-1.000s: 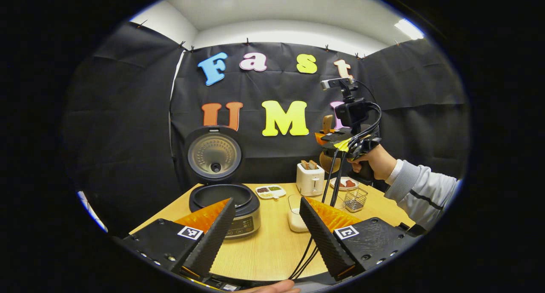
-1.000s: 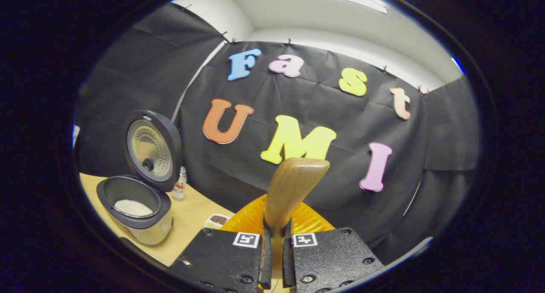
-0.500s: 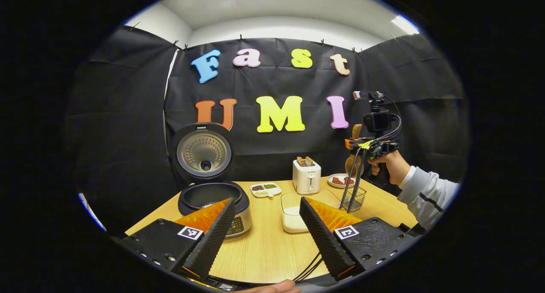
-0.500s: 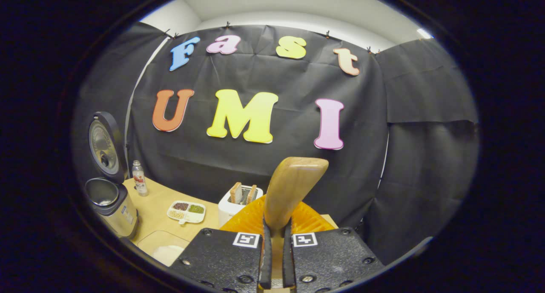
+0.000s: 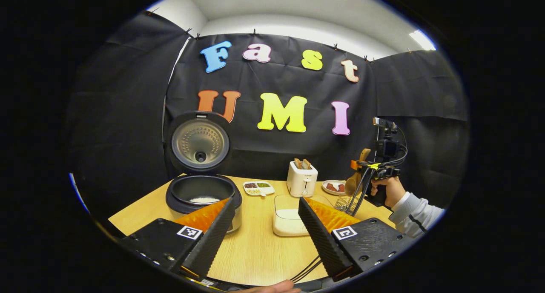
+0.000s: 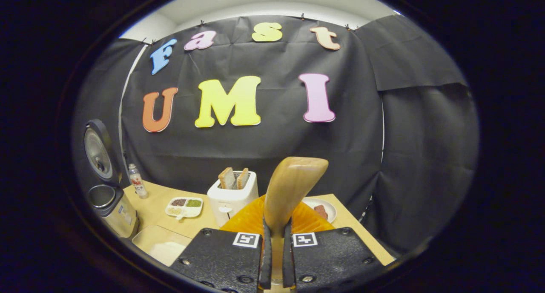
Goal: Close the left gripper, press the button to open the rice cooker; take a wooden spoon from the chopstick holder with the right hand, scoop a spoonful of rice and pour it into the rice cooker, then put the wooden spoon back into the chopstick holder.
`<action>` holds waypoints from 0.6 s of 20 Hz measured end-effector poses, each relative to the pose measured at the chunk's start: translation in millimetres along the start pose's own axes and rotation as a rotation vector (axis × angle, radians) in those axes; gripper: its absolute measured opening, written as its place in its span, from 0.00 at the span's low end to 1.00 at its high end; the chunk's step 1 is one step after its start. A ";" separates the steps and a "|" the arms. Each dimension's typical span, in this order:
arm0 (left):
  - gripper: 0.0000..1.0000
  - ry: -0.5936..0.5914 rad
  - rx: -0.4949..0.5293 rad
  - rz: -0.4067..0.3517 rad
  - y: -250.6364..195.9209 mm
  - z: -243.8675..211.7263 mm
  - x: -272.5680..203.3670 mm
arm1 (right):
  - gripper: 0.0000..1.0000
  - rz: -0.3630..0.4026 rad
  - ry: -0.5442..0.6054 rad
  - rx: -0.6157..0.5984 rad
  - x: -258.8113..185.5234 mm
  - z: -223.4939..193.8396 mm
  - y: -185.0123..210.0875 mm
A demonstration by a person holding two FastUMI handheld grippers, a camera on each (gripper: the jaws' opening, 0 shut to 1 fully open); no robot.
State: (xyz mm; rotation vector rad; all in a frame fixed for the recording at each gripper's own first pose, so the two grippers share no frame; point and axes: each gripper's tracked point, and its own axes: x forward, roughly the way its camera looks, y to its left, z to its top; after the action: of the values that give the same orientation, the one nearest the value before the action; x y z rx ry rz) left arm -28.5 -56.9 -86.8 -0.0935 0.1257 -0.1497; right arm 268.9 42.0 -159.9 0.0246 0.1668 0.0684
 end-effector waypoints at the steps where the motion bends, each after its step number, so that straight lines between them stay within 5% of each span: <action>1: 0.95 0.001 0.004 0.010 3.0 -0.6 1.9 | 0.15 -0.005 0.000 0.012 2.4 -2.4 -4.1; 7: 0.95 -0.008 -0.011 0.035 10.3 2.6 14.2 | 0.19 0.049 0.036 0.114 11.1 -21.1 -13.1; 12: 0.94 -0.050 -0.039 0.032 23.6 9.1 37.9 | 0.23 0.086 0.100 0.362 19.6 -43.1 -34.6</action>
State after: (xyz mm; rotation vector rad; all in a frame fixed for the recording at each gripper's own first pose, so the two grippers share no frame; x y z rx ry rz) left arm 13.3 -38.8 -84.7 -0.1338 0.0803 -0.1126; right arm 283.3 9.7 -206.7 0.3899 0.2764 0.1243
